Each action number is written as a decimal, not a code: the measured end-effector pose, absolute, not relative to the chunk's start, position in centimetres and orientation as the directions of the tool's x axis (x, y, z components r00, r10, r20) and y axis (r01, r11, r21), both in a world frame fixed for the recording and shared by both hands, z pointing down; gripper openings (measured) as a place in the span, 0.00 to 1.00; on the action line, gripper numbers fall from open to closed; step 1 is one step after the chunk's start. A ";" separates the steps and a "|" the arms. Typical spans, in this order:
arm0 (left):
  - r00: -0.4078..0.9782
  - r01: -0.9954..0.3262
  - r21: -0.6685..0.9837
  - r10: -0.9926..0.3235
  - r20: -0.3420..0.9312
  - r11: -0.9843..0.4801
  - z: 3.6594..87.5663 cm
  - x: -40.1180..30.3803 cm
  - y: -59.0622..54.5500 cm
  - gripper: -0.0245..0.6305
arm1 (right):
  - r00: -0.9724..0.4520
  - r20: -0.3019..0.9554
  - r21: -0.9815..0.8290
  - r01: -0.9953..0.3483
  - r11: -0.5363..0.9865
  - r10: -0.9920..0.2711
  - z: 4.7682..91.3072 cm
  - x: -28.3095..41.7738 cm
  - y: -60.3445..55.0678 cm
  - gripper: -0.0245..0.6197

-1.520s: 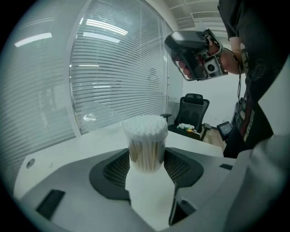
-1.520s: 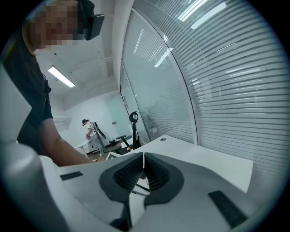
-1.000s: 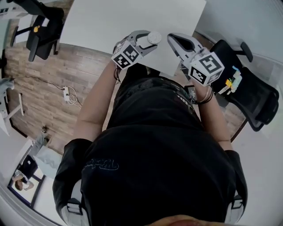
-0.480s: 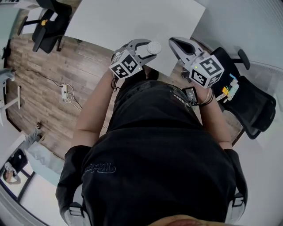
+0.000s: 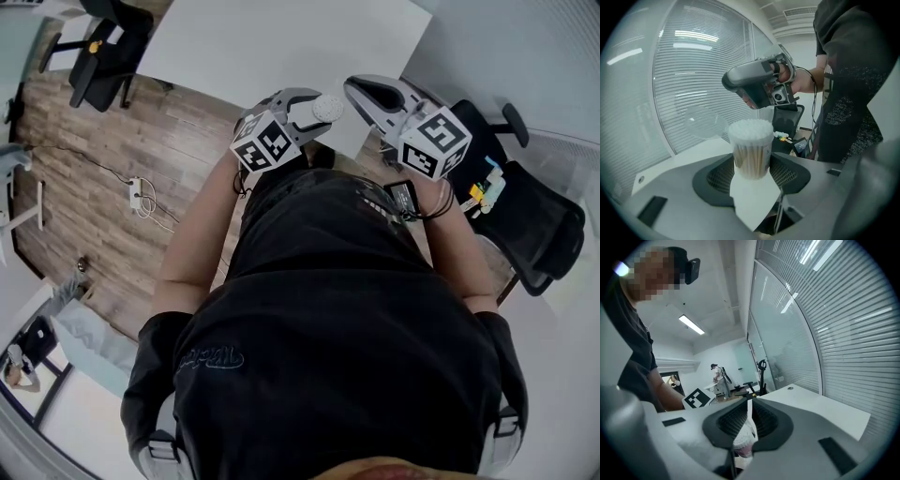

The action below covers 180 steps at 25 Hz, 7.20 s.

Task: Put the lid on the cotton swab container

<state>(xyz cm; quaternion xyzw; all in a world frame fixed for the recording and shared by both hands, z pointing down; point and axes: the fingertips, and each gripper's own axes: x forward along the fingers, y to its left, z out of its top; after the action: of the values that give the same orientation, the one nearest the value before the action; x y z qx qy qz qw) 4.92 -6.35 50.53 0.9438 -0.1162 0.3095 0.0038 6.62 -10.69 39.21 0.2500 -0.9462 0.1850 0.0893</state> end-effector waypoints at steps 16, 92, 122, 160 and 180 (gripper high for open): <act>0.821 -0.144 -0.036 -0.139 0.554 -0.989 46.5 6.2 -4.2 0.41 | -0.903 0.206 -0.426 -0.429 0.797 -0.376 37.9 7.5 -12.3 0.25; 0.807 -0.277 -0.029 -0.249 0.536 -0.960 44.2 5.3 -7.5 0.41 | -0.939 0.224 -0.459 -0.337 0.822 -0.261 36.1 4.1 -8.8 0.16; 0.809 -0.274 -0.007 -0.234 0.539 -0.962 44.2 6.1 -7.5 0.41 | -0.906 0.297 -0.381 -0.401 0.833 -0.300 37.3 4.2 -9.0 0.10; 0.789 -0.371 0.027 -0.300 0.536 -0.928 46.1 5.1 -8.8 0.41 | -0.855 0.330 -0.286 -0.494 0.821 -0.400 39.1 6.0 -10.7 0.09; 0.770 -0.466 0.003 -0.404 0.493 -0.885 46.4 3.5 -8.5 0.41 | -0.803 0.347 -0.240 -0.576 0.782 -0.485 42.2 7.8 -10.6 0.08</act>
<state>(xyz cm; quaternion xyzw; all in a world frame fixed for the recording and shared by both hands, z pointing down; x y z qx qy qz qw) 3.52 -8.48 46.43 0.9388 -0.2317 0.2473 0.0627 7.77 -10.60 42.22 0.2840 -0.9342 0.1691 0.1342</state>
